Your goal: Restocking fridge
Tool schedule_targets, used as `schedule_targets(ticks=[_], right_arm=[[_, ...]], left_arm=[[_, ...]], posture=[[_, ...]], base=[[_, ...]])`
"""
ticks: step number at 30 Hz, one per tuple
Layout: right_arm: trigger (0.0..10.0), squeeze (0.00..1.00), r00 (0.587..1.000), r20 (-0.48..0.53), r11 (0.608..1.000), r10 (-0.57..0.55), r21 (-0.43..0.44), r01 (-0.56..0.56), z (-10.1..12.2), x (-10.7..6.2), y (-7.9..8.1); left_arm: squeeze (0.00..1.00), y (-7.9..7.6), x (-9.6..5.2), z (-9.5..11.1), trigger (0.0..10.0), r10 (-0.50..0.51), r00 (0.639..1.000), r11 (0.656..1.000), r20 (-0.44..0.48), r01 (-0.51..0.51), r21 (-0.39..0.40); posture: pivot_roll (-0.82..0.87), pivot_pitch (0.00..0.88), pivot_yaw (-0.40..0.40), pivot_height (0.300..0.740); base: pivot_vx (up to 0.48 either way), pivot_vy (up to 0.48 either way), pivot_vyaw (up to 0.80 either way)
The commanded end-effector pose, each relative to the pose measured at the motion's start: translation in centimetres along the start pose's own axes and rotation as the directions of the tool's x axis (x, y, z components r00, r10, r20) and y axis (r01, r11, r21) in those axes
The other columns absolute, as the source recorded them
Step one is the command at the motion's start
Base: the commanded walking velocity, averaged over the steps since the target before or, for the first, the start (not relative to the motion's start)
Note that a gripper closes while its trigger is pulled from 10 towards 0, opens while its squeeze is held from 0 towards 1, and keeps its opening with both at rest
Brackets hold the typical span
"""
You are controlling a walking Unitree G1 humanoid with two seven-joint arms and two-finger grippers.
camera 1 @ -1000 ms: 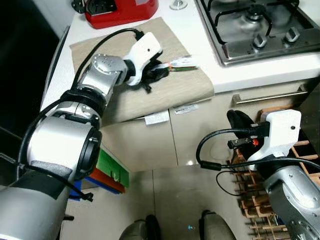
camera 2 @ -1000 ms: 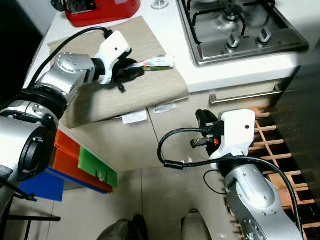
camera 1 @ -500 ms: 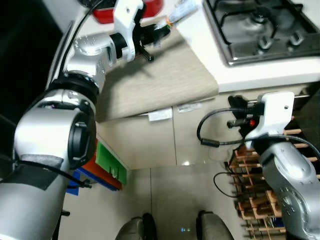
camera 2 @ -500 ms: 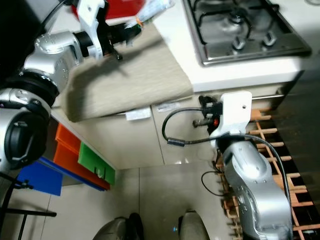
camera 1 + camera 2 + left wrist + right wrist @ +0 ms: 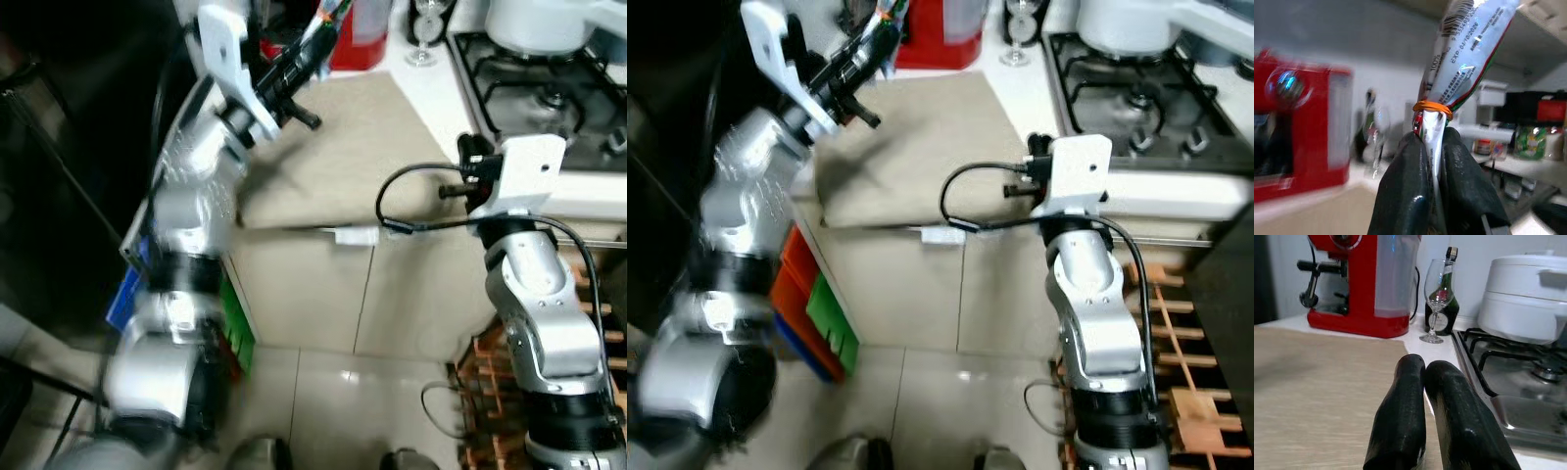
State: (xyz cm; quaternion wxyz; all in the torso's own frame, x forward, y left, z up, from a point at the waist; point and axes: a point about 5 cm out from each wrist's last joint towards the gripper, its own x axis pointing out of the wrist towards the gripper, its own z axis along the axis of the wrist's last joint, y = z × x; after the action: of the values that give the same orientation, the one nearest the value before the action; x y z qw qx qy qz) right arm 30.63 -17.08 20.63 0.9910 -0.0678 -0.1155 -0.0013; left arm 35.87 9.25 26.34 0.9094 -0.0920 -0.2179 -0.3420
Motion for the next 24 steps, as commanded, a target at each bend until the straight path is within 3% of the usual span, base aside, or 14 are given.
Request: schedule_targets(ticks=[1,3,4,5,7,8,9,10,11,18,24], right_arm=[[10.0,0.00,0.999,0.012,1.000,-0.031,-0.005,0.031,0.0,0.2,-0.5],[10.0,0.00,0.998,0.007,0.998,-0.057,-0.002,0.057,-0.4,0.5,-0.9],[10.0,0.00,0.998,0.007,0.998,-0.057,-0.002,0.057,-0.4,0.5,-0.9],[10.0,0.00,0.997,0.018,0.997,-0.078,-0.027,0.079,-0.4,1.0,-1.4],[10.0,0.00,0.995,0.036,0.994,-0.093,-0.047,0.094,-0.4,1.5,-1.8],[10.0,0.00,0.995,0.040,0.994,-0.095,-0.050,0.097,-0.4,1.6,-1.9],[10.0,0.00,0.995,0.040,0.994,-0.095,-0.050,0.097,-0.4,1.6,-1.9],[10.0,0.00,0.994,0.050,0.994,-0.095,-0.056,0.098,-0.5,1.8,-1.9],[10.0,0.00,0.994,0.054,0.993,-0.095,-0.058,0.098,-0.5,1.8,-1.8],[10.0,0.00,0.993,0.030,0.993,-0.110,-0.040,0.112,-1.3,1.8,-1.4],[10.0,0.00,0.994,-0.002,0.994,-0.109,-0.012,0.109,-2.5,1.4,-1.0]], left_arm=[[0.00,-0.1,0.0,1.0,0.0,0.045,0.998,0.999,0.039,-0.046,0.018],[0.00,-0.2,-1.2,-0.1,0.0,0.146,0.988,0.989,0.048,-0.146,-0.016],[0.00,-0.2,-1.2,-0.1,0.0,0.146,0.988,0.989,0.048,-0.146,-0.016],[0.00,-1.9,-1.9,-1.4,0.0,0.146,0.989,0.989,0.034,-0.145,-0.033],[0.00,-2.9,-2.5,-2.2,0.4,0.148,0.988,0.988,-0.031,-0.149,-0.032],[0.00,-2.9,-2.7,-2.7,9.2,0.160,0.985,0.987,-0.069,-0.161,-0.005],[0.00,-2.9,-2.7,-2.7,9.2,0.160,0.985,0.987,-0.069,-0.161,-0.005],[0.00,-2.7,-3.2,-3.3,10.0,0.222,0.967,0.974,-0.127,-0.215,0.070],[0.00,-2.7,-3.3,-3.4,10.0,0.239,0.961,0.970,-0.139,-0.229,0.083],[0.00,-2.6,-3.4,-4.3,10.0,0.270,0.949,0.963,-0.163,-0.264,0.061],[0.00,-2.9,-3.5,-4.6,10.0,0.288,0.939,0.956,-0.189,-0.270,0.114]], posture=[[-0.11,0.000,0.039,0.740],[-0.10,0.000,0.023,0.740],[-0.10,0.000,0.023,0.740],[-0.10,0.000,-0.030,0.740],[-0.10,0.000,-0.040,0.740],[-0.10,0.000,-0.040,0.740],[-0.10,0.000,-0.040,0.740],[-0.10,0.000,-0.042,0.740],[-0.10,0.000,-0.042,0.740],[-0.11,0.000,-0.031,0.740],[-0.12,0.000,-0.017,0.740]], base=[[0.000,0.000,0.00],[0.000,0.000,0.00],[0.000,0.000,0.00],[0.000,0.000,0.00],[0.000,0.000,0.00],[0.000,0.000,0.00],[0.000,0.000,0.00],[0.000,0.000,0.00],[0.000,0.000,0.00],[0.000,0.000,0.00],[-0.124,0.000,0.00]])
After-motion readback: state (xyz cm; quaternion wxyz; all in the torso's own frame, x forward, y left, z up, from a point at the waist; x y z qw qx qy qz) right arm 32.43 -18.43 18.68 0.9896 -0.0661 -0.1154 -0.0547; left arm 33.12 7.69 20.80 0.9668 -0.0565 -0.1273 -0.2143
